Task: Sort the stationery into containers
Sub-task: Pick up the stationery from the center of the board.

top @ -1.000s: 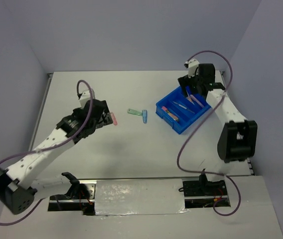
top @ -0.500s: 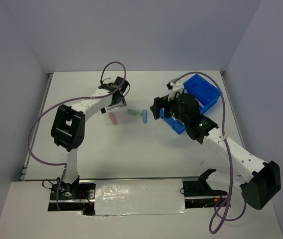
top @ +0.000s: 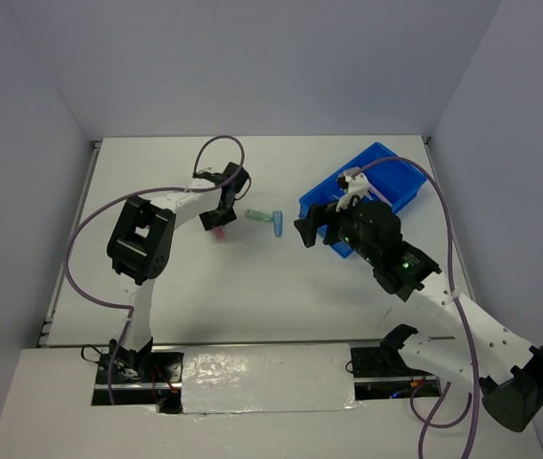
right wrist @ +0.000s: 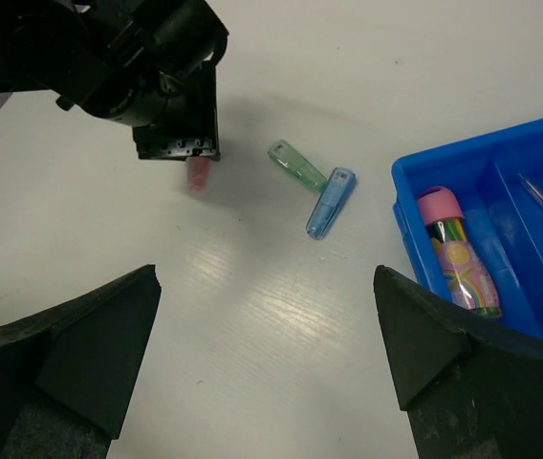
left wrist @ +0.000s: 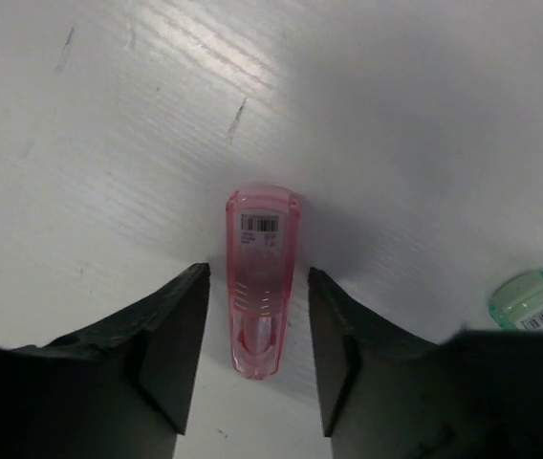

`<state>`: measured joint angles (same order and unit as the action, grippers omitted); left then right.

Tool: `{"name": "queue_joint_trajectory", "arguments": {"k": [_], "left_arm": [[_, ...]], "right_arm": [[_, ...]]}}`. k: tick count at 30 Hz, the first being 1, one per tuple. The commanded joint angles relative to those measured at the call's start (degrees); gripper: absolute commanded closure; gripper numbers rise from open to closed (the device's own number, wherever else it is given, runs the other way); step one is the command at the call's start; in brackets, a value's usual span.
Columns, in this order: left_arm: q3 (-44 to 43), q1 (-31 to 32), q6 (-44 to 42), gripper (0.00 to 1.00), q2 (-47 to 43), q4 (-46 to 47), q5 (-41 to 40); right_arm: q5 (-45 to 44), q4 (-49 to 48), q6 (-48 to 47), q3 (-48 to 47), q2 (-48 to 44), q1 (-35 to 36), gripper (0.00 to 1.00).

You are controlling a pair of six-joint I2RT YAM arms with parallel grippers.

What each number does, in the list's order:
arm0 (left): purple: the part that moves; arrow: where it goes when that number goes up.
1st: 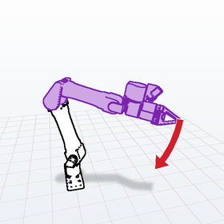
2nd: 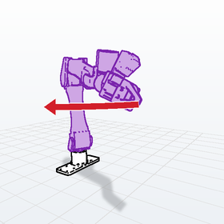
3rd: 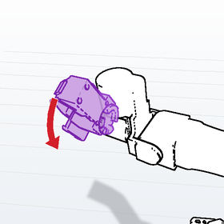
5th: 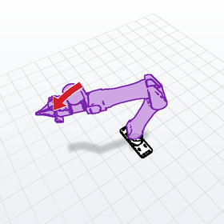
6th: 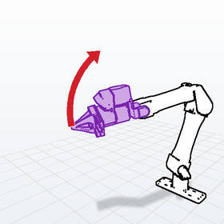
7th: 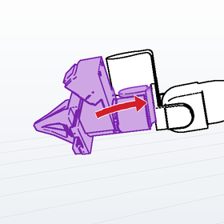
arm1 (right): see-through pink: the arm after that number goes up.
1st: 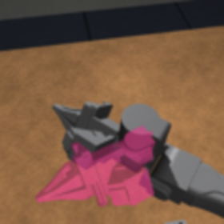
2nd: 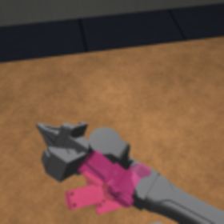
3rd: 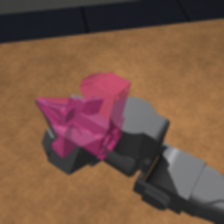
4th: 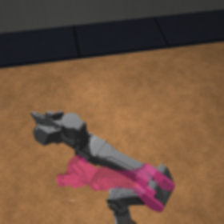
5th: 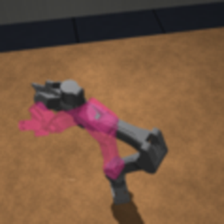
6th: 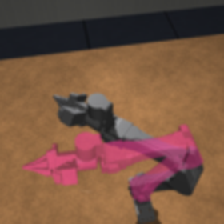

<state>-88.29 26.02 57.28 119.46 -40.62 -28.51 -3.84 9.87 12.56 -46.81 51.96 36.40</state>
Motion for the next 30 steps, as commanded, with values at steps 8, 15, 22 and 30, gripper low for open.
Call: {"name": "queue_joint_trajectory", "arguments": {"k": [8,15,22,30], "left_arm": [[10.31,-0.09,2.84,0.95,-2.82,4.4,-1.63],[17.1,5.78,4.59,1.0,-19.25,8.28,-2.51],[17.63,14.75,8.64,1.0,-30.16,11.96,0.03],[22.28,16.69,9.43,1.0,-35.34,19.79,6.62]], "right_arm": [[7.86,-10.9,5.27,5.64,-2.48,0.42,0.0],[18.09,-54.57,22.93,22.45,11.29,1.21,0.0],[9.47,-66.75,26.82,18.52,28.35,7.89,0.12],[6.92,-69.36,26.65,17.36,32.41,8.33,0.22]]}}
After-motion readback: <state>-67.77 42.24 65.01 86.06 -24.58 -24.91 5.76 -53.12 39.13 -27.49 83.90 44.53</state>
